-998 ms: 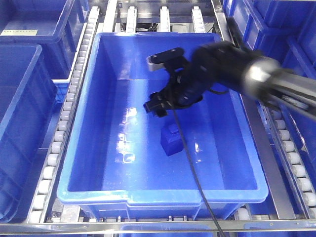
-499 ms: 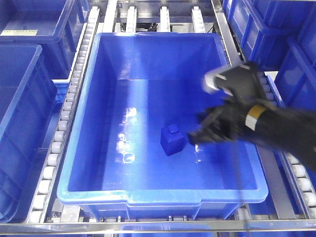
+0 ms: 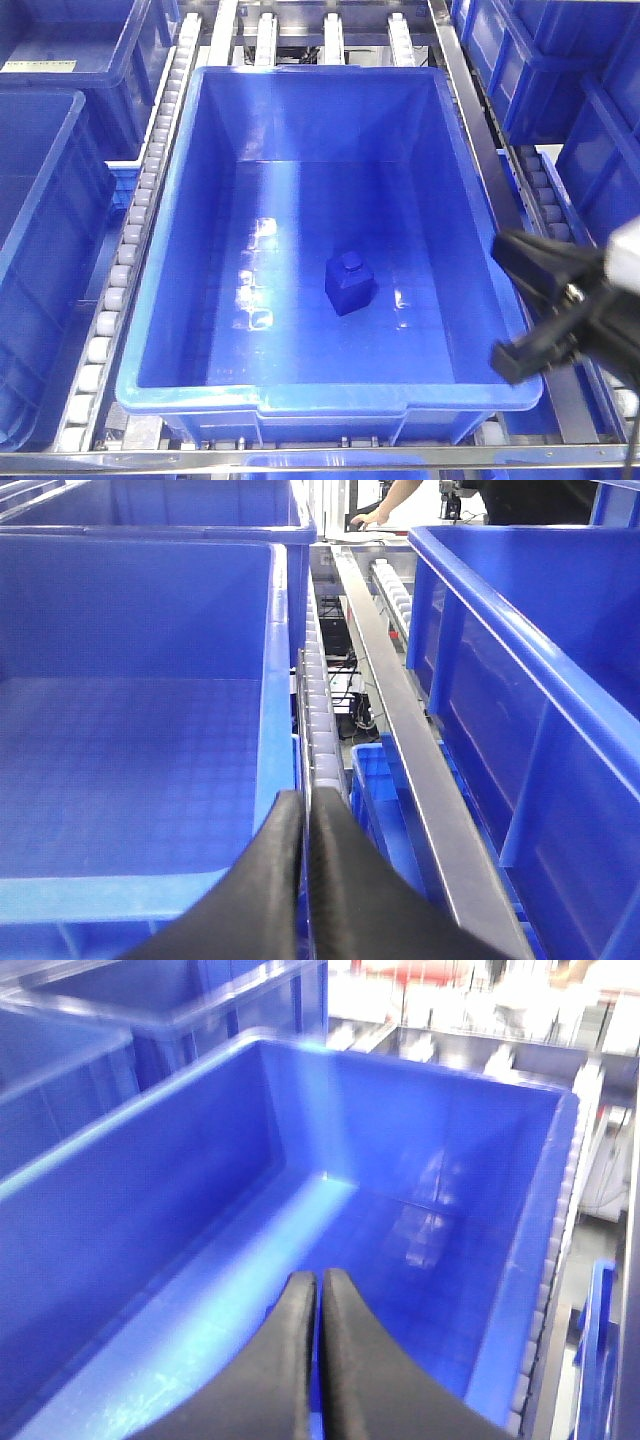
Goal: Pour parts from conveyor to right shelf
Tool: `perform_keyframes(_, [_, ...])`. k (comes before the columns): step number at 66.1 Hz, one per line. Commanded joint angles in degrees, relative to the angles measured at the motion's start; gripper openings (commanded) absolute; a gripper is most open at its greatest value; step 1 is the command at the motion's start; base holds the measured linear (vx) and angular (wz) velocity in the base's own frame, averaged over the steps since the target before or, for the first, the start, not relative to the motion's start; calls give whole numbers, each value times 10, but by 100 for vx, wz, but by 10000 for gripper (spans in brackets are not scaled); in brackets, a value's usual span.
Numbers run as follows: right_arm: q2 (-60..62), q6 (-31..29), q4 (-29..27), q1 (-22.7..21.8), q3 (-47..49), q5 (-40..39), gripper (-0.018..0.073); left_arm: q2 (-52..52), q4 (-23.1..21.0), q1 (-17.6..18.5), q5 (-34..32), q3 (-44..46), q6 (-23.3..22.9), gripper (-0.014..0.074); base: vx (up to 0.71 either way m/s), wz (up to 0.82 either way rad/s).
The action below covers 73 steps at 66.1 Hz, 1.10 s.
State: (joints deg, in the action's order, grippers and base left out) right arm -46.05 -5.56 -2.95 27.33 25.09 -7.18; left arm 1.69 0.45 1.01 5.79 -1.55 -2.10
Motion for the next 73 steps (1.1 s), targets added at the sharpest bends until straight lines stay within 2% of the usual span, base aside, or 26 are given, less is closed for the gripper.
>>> perform_keyframes(1, [9,0,0,-1,-6,-46,-9,9,-5,4,-45,11,-5,-6,0,0])
perform_keyframes(10, [15,0,-1,-1,-31,-52,-9,9,-5,4,-45,11,-5,-6,0,0])
perform_keyframes(18, [61,0,-27,-3,-62,-54,-9,9,-5,4,-45,11,-5,-6,0,0])
perform_keyframes(23, [100,0,-29,-23,-86,-54,-9,9,-5,4,-45,11,-5,-6,0,0])
perform_keyframes(44, [252,0,-20,-205,-166,-24,-9,9,-5,4,-45,11,-5,-6,0,0])
perform_keyframes(52, [318,0,6,-253,-195,1,-9,9,-5,4,-45,11,-5,-6,0,0])
perform_keyframes(69, [449,0,7,-264,-273,34,-9,9,-5,4,-45,11,-5,-6,0,0])
perform_keyframes(73, [476,0,19,-264,-272,85,-9,9,-5,4,-45,11,-5,-6,0,0])
